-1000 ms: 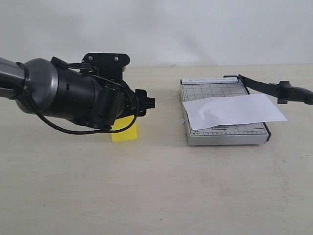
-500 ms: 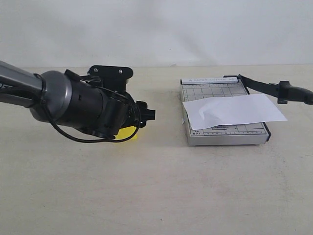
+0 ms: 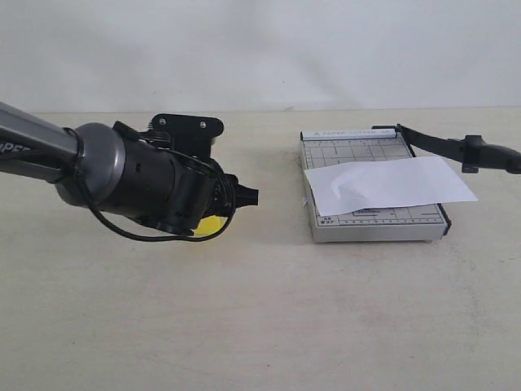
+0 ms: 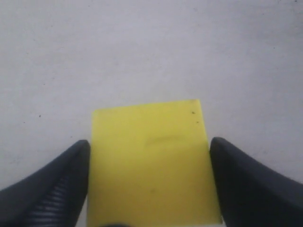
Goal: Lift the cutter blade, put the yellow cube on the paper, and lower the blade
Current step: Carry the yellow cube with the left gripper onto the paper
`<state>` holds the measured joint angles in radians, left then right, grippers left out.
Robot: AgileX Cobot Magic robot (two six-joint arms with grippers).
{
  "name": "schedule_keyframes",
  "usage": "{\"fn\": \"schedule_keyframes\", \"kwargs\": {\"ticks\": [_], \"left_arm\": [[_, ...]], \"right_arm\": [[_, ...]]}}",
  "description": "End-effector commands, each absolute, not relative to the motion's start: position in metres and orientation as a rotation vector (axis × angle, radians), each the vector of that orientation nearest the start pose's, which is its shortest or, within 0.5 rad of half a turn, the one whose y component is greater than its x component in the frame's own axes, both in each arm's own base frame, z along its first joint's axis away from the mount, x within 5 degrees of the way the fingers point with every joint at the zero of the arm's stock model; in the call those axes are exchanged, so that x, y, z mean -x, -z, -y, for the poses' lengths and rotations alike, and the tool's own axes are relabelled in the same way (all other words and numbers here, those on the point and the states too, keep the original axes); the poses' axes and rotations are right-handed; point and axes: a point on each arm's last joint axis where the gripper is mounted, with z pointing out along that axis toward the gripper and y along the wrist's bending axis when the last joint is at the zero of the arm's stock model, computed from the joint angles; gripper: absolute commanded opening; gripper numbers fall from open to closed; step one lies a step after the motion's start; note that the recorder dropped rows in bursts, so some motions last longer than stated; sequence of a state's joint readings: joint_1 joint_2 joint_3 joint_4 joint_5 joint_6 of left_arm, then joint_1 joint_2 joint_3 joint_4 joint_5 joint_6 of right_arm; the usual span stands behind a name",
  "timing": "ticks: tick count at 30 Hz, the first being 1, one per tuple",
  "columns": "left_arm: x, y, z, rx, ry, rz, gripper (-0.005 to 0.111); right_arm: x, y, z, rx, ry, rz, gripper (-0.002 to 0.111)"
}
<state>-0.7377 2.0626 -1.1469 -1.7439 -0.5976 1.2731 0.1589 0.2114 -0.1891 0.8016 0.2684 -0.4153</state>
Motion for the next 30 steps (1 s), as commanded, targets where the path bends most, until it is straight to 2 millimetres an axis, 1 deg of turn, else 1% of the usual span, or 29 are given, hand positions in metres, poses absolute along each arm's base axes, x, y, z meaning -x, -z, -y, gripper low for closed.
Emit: {"fn": "schedule_keyframes", "kwargs": {"ticks": [1, 2, 4, 6, 7, 8, 10, 14, 19, 23, 30], "left_arm": [[-0.331, -0.137, 0.235, -0.169, -0.157, -2.278, 0.005], [-0.332, -0.156, 0.243, -0.229, -0.113, -2.239, 0.004], [-0.331, -0.187, 0.261, -0.344, 0.009, -2.168, 0.004], [-0.325, -0.212, 0.285, -0.594, 0.139, -2.044, 0.004], [-0.322, -0.218, 0.298, -0.719, 0.188, -1.984, 0.004], [-0.317, -0.222, 0.308, -0.807, 0.240, -1.943, 0.004], [-0.309, -0.228, 0.320, -0.864, 0.341, -1.910, 0.004], [-0.307, -0.235, 0.332, -0.902, 0.409, -1.869, 0.004], [-0.313, -0.236, 0.347, -0.975, 0.427, -1.801, 0.004], [-0.320, -0.228, 0.354, -0.980, 0.424, -1.803, 0.004], [-0.331, -0.210, 0.358, -0.991, 0.342, -1.814, 0.004]], "right_arm": [[-0.065, -0.247, -0.028, -0.031, -0.548, -1.717, 0.000], [-0.065, -0.247, -0.028, -0.031, -0.548, -1.717, 0.000], [-0.065, -0.247, -0.028, -0.031, -0.548, -1.717, 0.000], [-0.065, -0.247, -0.028, -0.031, -0.548, -1.717, 0.000], [-0.065, -0.247, -0.028, -0.031, -0.548, -1.717, 0.000], [-0.065, -0.247, -0.028, -0.031, -0.548, -1.717, 0.000], [-0.065, -0.247, -0.028, -0.031, -0.548, -1.717, 0.000], [-0.065, -0.247, -0.028, -0.031, -0.548, -1.717, 0.000], [-0.065, -0.247, -0.028, -0.031, -0.548, -1.717, 0.000], [-0.065, -0.247, -0.028, -0.031, -0.548, -1.717, 0.000], [-0.065, -0.247, -0.028, -0.031, -0.548, -1.717, 0.000]]}}
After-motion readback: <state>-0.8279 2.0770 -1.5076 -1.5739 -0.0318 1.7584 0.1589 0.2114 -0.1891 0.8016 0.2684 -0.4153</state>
